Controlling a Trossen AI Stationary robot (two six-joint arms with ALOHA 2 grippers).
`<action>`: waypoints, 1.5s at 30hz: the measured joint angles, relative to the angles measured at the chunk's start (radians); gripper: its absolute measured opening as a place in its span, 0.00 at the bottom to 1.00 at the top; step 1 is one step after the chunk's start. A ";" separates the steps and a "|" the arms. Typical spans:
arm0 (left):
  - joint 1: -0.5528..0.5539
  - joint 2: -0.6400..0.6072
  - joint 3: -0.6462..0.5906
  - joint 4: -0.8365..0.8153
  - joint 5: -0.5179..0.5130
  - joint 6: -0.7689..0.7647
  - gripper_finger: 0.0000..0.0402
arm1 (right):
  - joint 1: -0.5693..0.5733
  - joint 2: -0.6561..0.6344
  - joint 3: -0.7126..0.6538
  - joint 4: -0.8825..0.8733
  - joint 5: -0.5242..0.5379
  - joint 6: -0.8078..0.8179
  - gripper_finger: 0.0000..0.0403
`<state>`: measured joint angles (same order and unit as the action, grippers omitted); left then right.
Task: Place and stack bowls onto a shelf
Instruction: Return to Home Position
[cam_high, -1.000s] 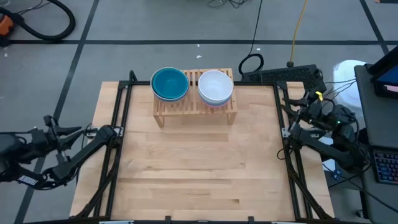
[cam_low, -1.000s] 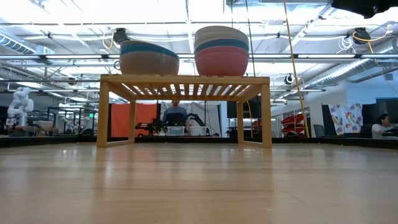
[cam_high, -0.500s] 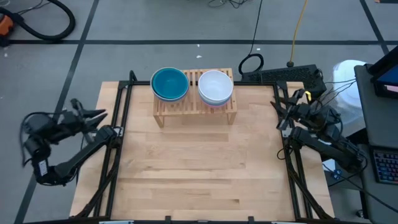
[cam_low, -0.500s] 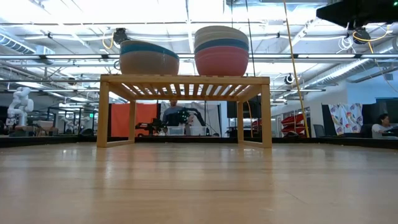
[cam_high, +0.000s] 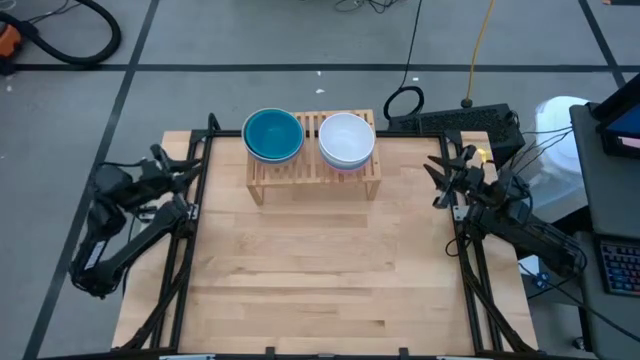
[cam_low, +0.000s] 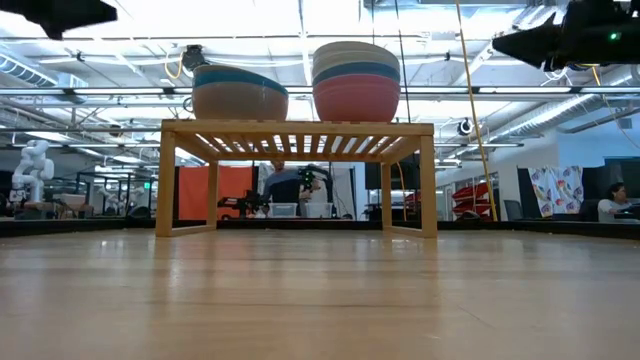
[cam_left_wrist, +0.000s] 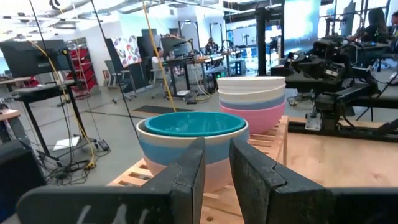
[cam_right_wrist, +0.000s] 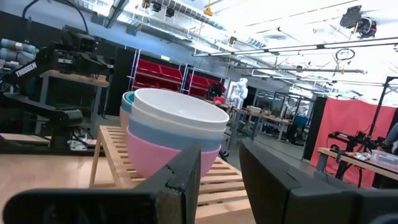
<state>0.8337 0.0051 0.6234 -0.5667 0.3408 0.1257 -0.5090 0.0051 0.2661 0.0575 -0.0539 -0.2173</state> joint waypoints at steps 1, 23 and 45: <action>0.000 0.000 -0.021 0.024 0.000 -0.007 0.20 | 0.000 0.000 -0.007 0.004 0.000 0.000 0.26; 0.000 0.000 -0.327 0.359 0.000 -0.103 0.20 | 0.000 0.000 -0.133 0.030 0.000 0.058 0.26; -0.049 0.001 -0.587 0.575 0.002 -0.050 0.20 | 0.000 0.000 -0.249 0.134 0.001 0.041 0.26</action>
<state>0.7846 0.0059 0.0364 0.0086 0.3433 0.0758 -0.5091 0.0051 0.0167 0.1920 -0.0528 -0.1764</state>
